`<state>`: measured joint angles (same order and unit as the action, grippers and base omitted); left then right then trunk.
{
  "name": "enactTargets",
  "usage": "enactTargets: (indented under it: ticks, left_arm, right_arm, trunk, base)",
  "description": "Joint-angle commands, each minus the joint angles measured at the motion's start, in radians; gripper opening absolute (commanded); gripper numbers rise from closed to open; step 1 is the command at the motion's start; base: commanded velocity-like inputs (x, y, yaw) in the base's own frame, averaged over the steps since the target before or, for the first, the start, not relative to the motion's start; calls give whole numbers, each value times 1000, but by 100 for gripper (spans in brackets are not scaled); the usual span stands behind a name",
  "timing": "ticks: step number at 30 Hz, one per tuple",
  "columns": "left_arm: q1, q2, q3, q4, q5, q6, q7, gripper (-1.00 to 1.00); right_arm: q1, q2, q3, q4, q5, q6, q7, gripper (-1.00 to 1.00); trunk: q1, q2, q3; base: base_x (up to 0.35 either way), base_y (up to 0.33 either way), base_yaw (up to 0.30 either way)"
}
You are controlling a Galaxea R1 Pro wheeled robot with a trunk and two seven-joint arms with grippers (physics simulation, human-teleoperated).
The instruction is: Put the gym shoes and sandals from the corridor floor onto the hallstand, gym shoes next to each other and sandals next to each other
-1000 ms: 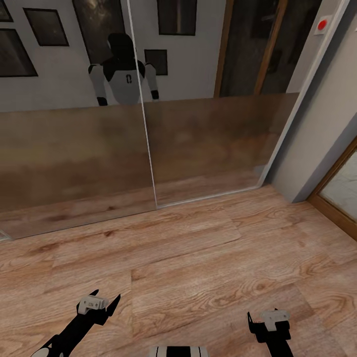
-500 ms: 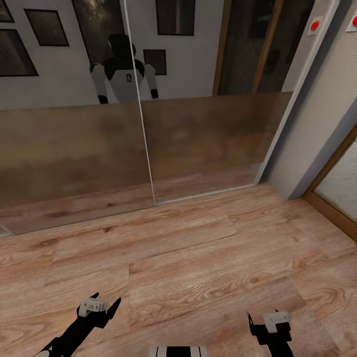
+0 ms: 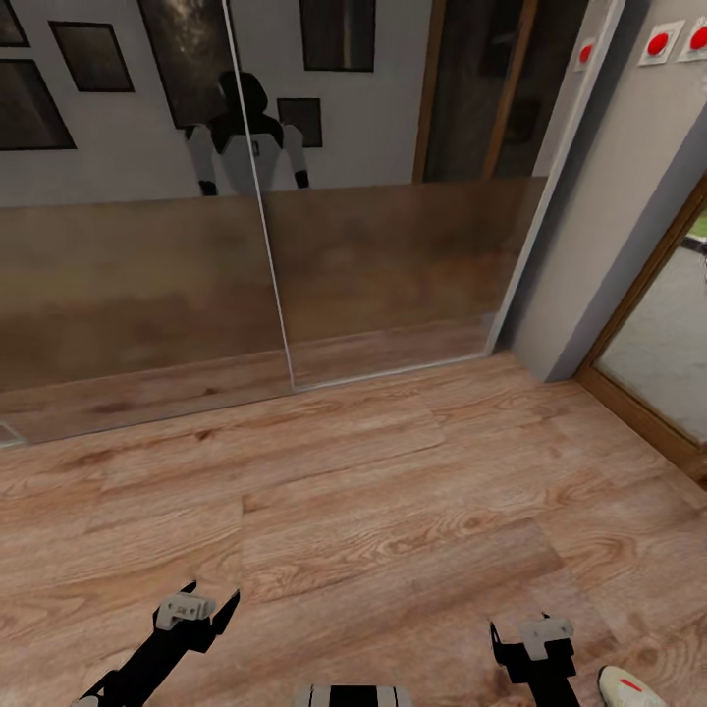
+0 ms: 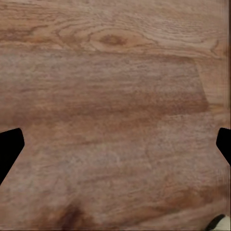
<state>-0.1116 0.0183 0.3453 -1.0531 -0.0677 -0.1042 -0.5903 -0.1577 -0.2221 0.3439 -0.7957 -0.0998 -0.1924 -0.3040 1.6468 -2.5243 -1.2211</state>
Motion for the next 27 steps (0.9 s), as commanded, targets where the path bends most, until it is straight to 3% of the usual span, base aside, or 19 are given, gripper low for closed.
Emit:
enactTargets:
  ticks: [1,27]
  left_arm:
    - [0,0,0,0,0,0,0,100]
    - [0,0,0,4,0,0,0,100]
  right_arm:
    - [0,1,0,0,0,0,0,100]
    - [0,3,1,1,0,-3,0,100]
  trunk:
    - [0,0,0]
    - [0,0,0]
  base:
    - [-163,-139,0]
    - [-32,-27,0]
